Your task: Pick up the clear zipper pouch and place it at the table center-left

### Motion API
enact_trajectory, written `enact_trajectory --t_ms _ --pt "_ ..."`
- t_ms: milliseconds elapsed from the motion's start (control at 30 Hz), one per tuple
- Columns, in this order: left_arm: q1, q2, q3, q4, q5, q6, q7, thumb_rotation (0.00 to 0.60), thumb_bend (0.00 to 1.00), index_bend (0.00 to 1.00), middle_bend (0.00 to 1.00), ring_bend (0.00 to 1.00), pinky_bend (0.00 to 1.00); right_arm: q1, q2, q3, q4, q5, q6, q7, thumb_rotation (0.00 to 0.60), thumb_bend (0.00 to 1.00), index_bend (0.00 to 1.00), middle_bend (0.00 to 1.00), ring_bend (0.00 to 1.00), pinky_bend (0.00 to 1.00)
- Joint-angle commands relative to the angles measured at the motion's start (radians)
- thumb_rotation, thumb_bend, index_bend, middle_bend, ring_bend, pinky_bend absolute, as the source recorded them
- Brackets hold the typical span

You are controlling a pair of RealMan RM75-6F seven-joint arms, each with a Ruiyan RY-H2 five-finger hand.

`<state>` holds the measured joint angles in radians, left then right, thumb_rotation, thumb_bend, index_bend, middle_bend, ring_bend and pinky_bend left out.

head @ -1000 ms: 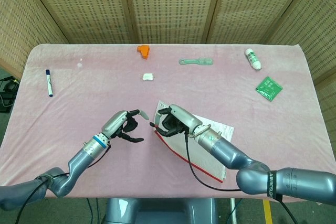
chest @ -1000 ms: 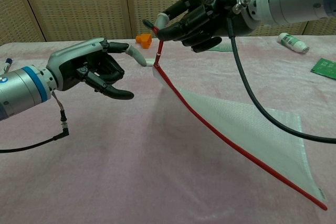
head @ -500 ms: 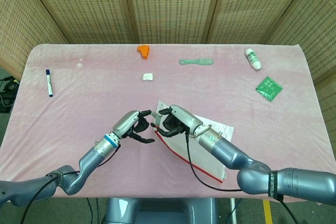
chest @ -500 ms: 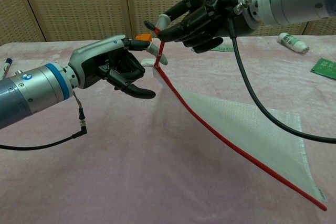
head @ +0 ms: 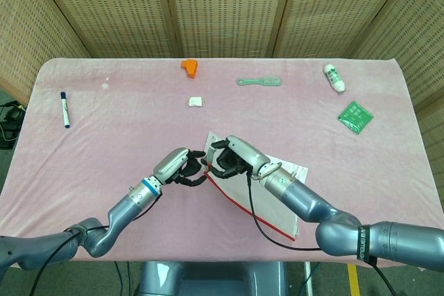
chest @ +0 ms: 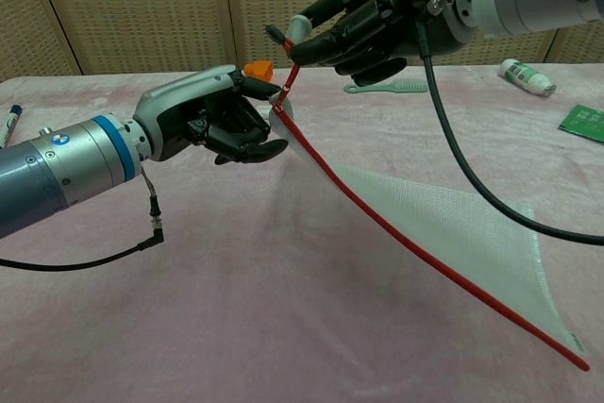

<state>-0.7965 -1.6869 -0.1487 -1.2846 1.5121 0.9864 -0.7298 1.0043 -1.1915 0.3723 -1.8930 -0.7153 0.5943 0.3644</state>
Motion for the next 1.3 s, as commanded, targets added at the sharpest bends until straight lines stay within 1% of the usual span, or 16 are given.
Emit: enact_trajectory --t_ms 33,133,233,333,433,500,633,900,1300 --pt "0.003 -0.007 -0.011 -0.001 -0.016 0.010 0.004 0.600 0.47 0.62 0.95 0.81 0.79 -0.006 0.005 0.000 -0.004 -0.010 0.002 -0.002 0.600 0.79 0.77 0.99 0.94 1.00" --pt "0.004 -0.012 -0.022 -0.008 -0.034 0.012 -0.004 0.600 0.51 0.70 0.95 0.81 0.79 -0.017 0.007 -0.003 -0.009 -0.032 0.008 -0.004 0.600 0.79 0.77 0.99 0.94 1.00" --pt "0.004 -0.013 -0.031 -0.014 -0.048 0.011 -0.013 0.600 0.55 0.75 0.95 0.81 0.79 -0.028 0.006 -0.010 -0.012 -0.058 0.014 -0.010 0.600 0.79 0.77 0.99 0.94 1.00" --pt "0.007 -0.016 -0.040 -0.018 -0.060 0.017 -0.015 0.600 0.60 0.78 0.95 0.81 0.79 -0.042 0.001 -0.018 -0.014 -0.099 0.035 -0.026 0.600 0.79 0.77 0.99 0.94 1.00" --pt "0.009 -0.011 -0.053 -0.033 -0.079 0.015 -0.029 0.600 0.62 0.80 0.95 0.81 0.79 -0.057 -0.013 -0.035 -0.013 -0.159 0.076 -0.062 0.600 0.79 0.77 0.99 0.94 1.00" --pt "0.010 -0.003 -0.061 -0.047 -0.088 0.011 -0.040 0.600 0.63 0.82 0.95 0.81 0.79 -0.064 -0.025 -0.048 -0.011 -0.182 0.101 -0.086 0.600 0.79 0.77 0.99 0.94 1.00" --pt "0.013 0.010 -0.076 -0.075 -0.105 0.009 -0.063 0.600 0.63 0.83 0.95 0.81 0.79 -0.063 -0.042 -0.062 -0.006 -0.181 0.119 -0.115 0.600 0.79 0.77 0.99 0.94 1.00" --pt "0.019 0.031 -0.098 -0.115 -0.124 0.016 -0.064 0.600 0.65 0.84 0.95 0.81 0.79 -0.060 -0.058 -0.069 -0.001 -0.173 0.132 -0.142 0.600 0.79 0.77 0.99 0.94 1.00" --pt "0.028 0.053 -0.126 -0.149 -0.145 0.018 -0.114 0.600 0.65 0.85 0.95 0.81 0.79 -0.052 -0.070 -0.078 0.006 -0.161 0.139 -0.184 0.600 0.79 0.77 0.99 0.94 1.00"
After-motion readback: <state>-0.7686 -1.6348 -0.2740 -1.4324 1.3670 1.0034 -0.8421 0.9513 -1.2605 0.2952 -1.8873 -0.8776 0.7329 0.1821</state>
